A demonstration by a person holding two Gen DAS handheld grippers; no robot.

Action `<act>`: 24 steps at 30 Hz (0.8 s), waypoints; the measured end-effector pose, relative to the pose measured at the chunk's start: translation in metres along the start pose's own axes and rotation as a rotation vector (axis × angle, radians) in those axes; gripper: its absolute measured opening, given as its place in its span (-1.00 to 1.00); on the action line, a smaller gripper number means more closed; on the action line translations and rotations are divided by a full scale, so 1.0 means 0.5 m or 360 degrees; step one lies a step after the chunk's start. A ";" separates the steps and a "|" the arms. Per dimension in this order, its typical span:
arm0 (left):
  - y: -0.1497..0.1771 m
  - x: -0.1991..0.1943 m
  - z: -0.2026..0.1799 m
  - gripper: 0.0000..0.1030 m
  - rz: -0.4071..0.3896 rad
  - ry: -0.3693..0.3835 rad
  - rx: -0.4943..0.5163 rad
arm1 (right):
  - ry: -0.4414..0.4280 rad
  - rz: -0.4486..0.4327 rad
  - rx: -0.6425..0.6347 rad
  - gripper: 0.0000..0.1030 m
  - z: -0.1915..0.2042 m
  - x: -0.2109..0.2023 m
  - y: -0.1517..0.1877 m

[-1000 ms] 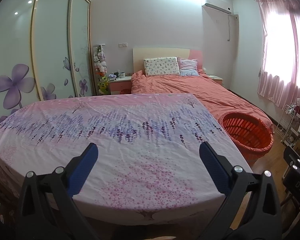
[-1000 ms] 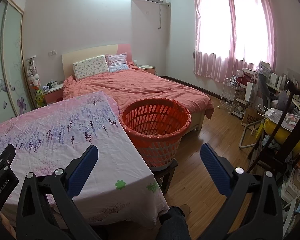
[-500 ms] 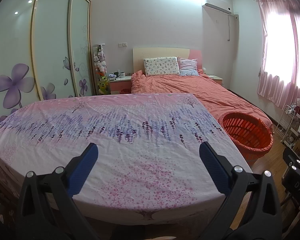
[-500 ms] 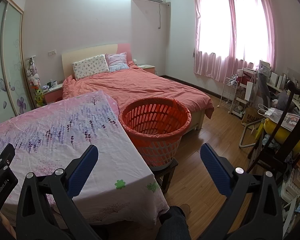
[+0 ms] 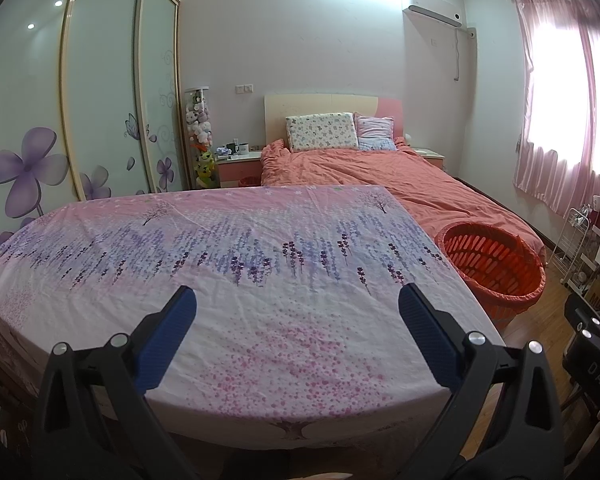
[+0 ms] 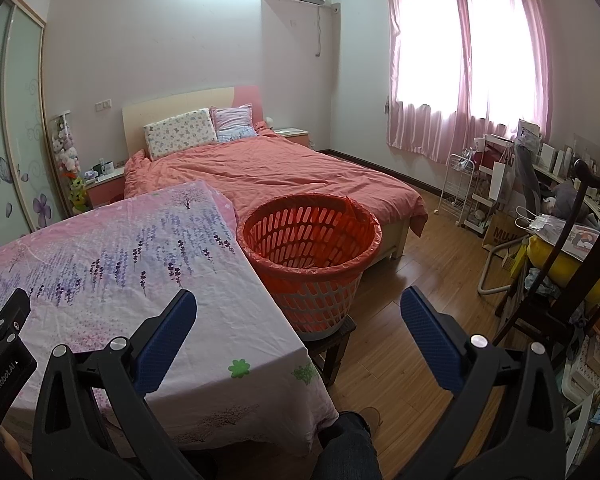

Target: Collect trash

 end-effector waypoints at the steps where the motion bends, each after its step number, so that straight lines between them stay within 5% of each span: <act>1: 0.000 0.000 0.000 0.92 0.0000 -0.0001 0.0000 | 0.0000 0.0000 0.0000 0.96 0.000 0.000 0.000; 24: 0.006 0.002 -0.006 0.92 0.0004 0.0003 0.0002 | -0.0001 0.0001 0.0000 0.96 0.000 0.000 -0.002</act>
Point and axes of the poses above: each gripper's, at about its wrist camera, not at the fingertips, and x roughly the way its jaws point, z to its left, y to its underside, the point moved 4 cm from there along x, roughly the way its jaws point, and after that the axes turned 5 degrees about x, right-handed, at the moved point
